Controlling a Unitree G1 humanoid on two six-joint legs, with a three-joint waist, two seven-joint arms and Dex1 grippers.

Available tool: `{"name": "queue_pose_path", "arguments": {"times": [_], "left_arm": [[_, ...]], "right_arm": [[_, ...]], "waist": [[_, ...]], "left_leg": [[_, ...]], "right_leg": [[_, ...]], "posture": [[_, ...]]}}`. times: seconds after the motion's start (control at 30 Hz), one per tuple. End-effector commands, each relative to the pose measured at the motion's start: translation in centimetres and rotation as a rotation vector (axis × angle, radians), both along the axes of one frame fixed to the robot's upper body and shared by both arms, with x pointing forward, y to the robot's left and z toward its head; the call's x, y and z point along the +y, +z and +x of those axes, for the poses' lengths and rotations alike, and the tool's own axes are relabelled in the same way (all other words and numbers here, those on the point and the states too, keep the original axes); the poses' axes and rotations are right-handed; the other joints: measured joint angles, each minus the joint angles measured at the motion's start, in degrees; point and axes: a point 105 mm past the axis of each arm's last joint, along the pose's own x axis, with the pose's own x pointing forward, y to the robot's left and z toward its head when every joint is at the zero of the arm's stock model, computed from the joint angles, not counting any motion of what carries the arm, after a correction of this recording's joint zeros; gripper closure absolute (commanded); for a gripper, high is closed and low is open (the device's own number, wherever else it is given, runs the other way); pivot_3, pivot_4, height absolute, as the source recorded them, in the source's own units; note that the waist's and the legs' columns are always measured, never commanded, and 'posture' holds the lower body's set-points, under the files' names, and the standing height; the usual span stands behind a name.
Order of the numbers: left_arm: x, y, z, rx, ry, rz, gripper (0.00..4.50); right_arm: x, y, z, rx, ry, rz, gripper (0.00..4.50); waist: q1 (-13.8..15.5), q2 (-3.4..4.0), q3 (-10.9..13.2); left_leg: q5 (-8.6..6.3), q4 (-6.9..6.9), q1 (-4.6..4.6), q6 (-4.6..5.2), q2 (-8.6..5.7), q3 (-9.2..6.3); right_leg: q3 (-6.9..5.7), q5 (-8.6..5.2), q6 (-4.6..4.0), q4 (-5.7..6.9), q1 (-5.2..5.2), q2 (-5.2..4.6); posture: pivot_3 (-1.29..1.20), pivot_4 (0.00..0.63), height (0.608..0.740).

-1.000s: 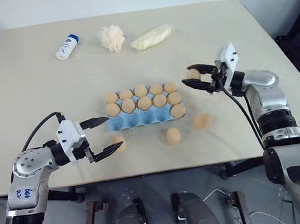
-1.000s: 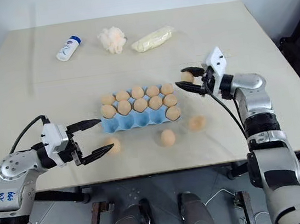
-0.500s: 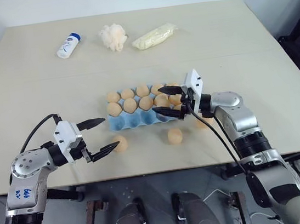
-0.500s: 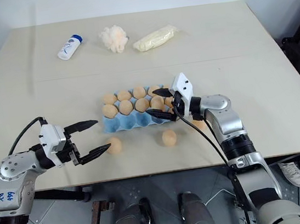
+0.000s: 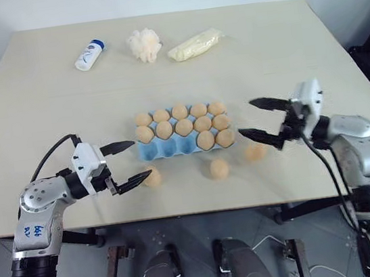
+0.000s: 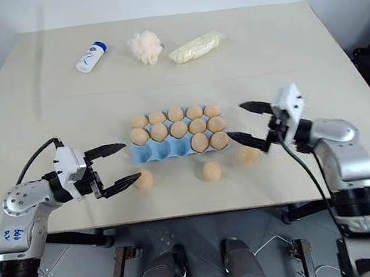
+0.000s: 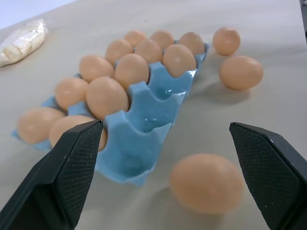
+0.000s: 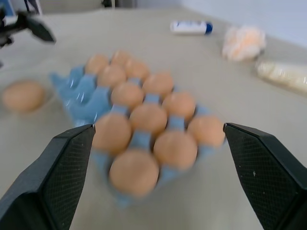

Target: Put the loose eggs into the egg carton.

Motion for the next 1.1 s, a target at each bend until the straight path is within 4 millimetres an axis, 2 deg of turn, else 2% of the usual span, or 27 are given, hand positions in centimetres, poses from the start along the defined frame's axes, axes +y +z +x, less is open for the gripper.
{"name": "queue_pose_path", "arguments": {"times": [0.03,0.2,0.33,0.47,0.6,0.7,0.93,1.03,1.1], "left_arm": [[-1.0,-0.3,0.4,-0.002,-0.033,0.014,0.00],[-1.6,0.0,0.8,-0.006,-0.072,0.016,0.00],[-1.9,0.1,0.8,-0.004,-0.082,0.008,0.00],[-1.9,0.2,0.8,-0.008,-0.080,0.006,0.00],[-2.0,0.2,0.6,-0.017,-0.084,0.010,0.00],[-1.8,0.3,0.4,-0.036,-0.082,0.014,0.00],[-1.3,0.4,0.0,-0.044,-0.067,0.009,0.00],[-0.7,0.2,-0.2,-0.042,-0.045,0.010,0.00],[-0.2,0.2,-0.2,-0.040,-0.022,0.008,0.00]], "right_arm": [[-4.5,-1.3,-1.9,0.009,-0.159,-0.019,0.02],[-6.7,-4.4,-3.9,0.081,-0.237,-0.057,0.02],[-6.3,-6.0,-4.6,0.129,-0.212,-0.106,0.02],[-4.0,-5.3,-3.4,0.096,-0.134,-0.092,0.02],[-2.9,-5.0,-1.7,0.079,-0.089,-0.102,0.02],[-2.0,-5.4,-0.3,0.084,-0.055,-0.121,0.02],[-1.1,-6.9,1.0,0.135,-0.007,-0.124,0.02],[-0.7,-6.6,1.1,0.125,0.009,-0.102,0.61],[-0.6,-6.3,0.7,0.111,0.027,-0.115,1.29]], "waist": [[0.64,0.00,-0.01],[0.27,0.01,-0.01],[-0.17,0.01,-0.01],[-0.29,0.02,-0.01],[-0.07,0.01,-0.01],[0.02,0.01,-0.01],[0.04,0.01,-0.01],[-0.14,0.02,-0.01],[-0.12,0.02,-0.01]], "left_leg": [[-0.01,0.00,0.00,0.01,-0.01,-0.06],[-0.04,0.12,-0.01,0.07,0.00,0.00],[-0.04,0.19,0.09,0.07,-0.02,-0.01],[-0.03,0.25,0.08,0.07,-0.01,-0.01],[-0.03,0.27,0.06,0.07,-0.01,-0.03],[-0.04,0.26,0.03,0.09,-0.01,-0.04],[-0.04,0.27,-0.02,0.11,-0.02,-0.05],[-0.03,0.30,0.00,0.11,-0.02,-0.05],[-0.03,0.30,0.01,0.11,-0.01,-0.05]], "right_leg": [[-0.07,0.00,0.00,-0.12,0.06,0.01],[-0.02,0.07,0.13,-0.14,0.10,0.04],[0.01,0.13,0.17,-0.14,0.21,0.06],[0.03,0.15,0.16,-0.14,0.21,0.07],[0.04,0.16,0.16,-0.14,0.19,0.06],[0.02,0.15,0.15,-0.16,0.18,0.06],[-0.02,0.16,0.16,-0.16,0.16,0.05],[0.00,0.16,0.17,-0.09,0.16,0.05],[0.00,0.16,0.17,-0.04,0.15,0.05]], "posture": [[0.00,0.150,0.740],[0.00,0.150,0.740],[0.00,0.150,0.740],[0.00,0.150,0.740],[0.00,0.150,0.740],[0.00,0.150,0.740],[0.00,0.150,0.740],[0.00,0.150,0.740],[0.00,0.150,0.740]]}}
